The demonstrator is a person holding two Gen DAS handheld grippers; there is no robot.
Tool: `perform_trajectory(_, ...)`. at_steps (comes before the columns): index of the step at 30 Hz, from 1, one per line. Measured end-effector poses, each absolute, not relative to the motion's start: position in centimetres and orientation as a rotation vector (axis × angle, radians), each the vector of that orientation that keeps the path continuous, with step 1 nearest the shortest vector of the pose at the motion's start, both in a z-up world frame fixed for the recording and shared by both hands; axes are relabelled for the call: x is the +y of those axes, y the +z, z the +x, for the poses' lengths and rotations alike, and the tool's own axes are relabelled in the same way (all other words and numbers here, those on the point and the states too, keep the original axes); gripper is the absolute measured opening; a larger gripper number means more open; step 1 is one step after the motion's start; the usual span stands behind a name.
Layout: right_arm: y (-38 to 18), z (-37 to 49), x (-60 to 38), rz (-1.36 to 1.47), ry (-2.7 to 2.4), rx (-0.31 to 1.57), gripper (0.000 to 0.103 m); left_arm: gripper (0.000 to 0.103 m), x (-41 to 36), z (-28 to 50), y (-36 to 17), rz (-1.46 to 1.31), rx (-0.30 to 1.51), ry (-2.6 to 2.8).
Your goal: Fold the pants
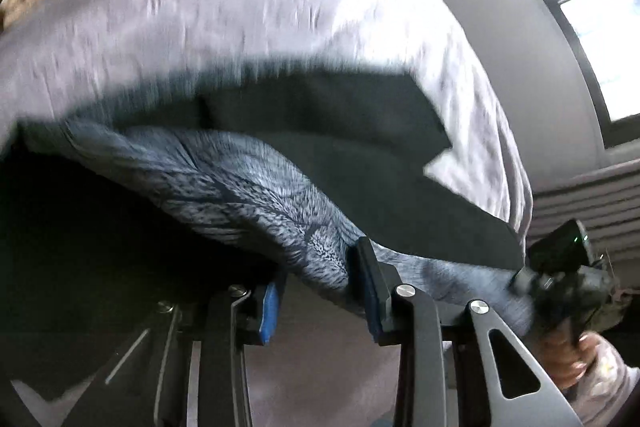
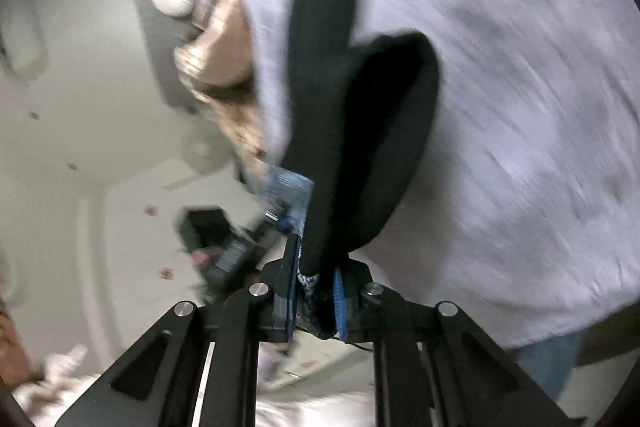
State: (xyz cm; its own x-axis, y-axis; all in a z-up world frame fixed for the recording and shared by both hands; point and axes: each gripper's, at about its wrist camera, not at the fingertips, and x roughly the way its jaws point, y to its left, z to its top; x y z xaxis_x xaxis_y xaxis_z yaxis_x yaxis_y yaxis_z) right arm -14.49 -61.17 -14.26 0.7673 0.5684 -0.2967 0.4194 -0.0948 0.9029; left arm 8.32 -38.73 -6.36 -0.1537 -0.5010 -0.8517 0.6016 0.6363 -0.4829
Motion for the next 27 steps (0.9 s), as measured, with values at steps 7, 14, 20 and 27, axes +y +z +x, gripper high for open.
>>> perform_trajectory(7,-13.0,-6.2,-69.1,1.806,0.115,0.609,0.019,0.077,-42.4,13.9,-5.2,0.121,1.322,-0.874)
perform_trajectory(14,-14.9,3.0,-74.6,1.582,-0.116,0.829,0.089,0.077,-43.5,15.5,-5.5,0.184,1.314,-0.830)
perform_trajectory(20,-12.8,2.8,-73.6,1.363,-0.119,0.873,0.079,0.077,-38.9,15.6,-6.0,0.231,1.293,-0.728)
perform_trajectory(27,-16.9,3.5,-67.7,1.331,-0.049,1.004,0.064,0.077,-32.1,15.3,-10.0,0.243,1.374,-0.522)
